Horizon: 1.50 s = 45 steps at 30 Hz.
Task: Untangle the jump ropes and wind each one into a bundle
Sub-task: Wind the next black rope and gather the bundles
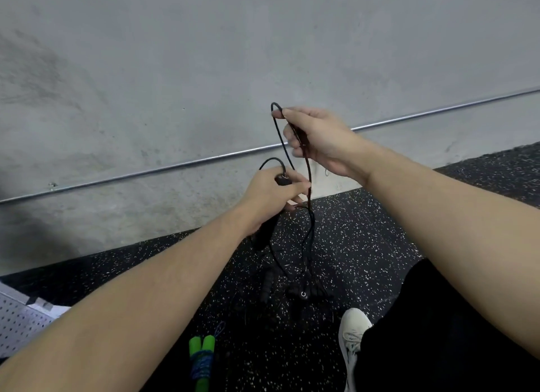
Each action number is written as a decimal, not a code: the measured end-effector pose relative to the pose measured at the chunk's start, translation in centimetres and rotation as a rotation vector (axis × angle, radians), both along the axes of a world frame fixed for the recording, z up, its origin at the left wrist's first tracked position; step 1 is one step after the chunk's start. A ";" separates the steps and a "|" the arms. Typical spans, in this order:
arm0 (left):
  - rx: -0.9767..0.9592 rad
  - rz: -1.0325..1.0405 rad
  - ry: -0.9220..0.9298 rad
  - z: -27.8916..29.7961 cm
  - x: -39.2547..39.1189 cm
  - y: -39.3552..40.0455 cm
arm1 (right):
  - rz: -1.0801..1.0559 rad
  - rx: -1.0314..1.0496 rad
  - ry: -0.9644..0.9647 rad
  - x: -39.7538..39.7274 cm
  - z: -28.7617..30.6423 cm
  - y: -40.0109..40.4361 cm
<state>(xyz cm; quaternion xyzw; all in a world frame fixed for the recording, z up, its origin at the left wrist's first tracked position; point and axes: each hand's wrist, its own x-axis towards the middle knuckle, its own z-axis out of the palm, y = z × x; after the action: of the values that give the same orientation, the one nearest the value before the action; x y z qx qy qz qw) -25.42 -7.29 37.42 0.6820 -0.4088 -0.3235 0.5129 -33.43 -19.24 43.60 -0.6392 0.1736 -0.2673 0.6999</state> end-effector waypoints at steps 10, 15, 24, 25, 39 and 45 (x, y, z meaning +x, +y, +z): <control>-0.040 0.066 0.061 2.1 1.0 0.0 | -0.286 -0.055 0.074 -0.7 -0.1 -0.2; -0.156 0.162 0.266 4.0 2.9 1.3 | 0.074 -0.471 0.485 -2.5 -3.0 -0.8; -0.280 0.253 0.419 4.2 4.2 3.0 | 0.316 -0.402 0.523 -2.2 -2.9 0.8; -0.288 0.259 0.443 4.3 4.2 3.1 | 0.282 -0.367 0.503 -2.0 -3.1 0.7; -0.374 0.339 0.630 6.3 5.5 3.0 | -0.109 -0.797 0.636 -1.1 -5.0 -1.9; -0.447 0.303 0.647 8.2 4.5 2.2 | 0.472 -0.921 0.700 -0.3 -5.1 2.4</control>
<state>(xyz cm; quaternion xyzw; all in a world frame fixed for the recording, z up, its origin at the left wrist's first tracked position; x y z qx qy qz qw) -20.91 -5.13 45.58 0.4696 -0.1820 -0.3451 0.7920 -33.70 -16.81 38.47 -0.9462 0.1137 0.0723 0.2943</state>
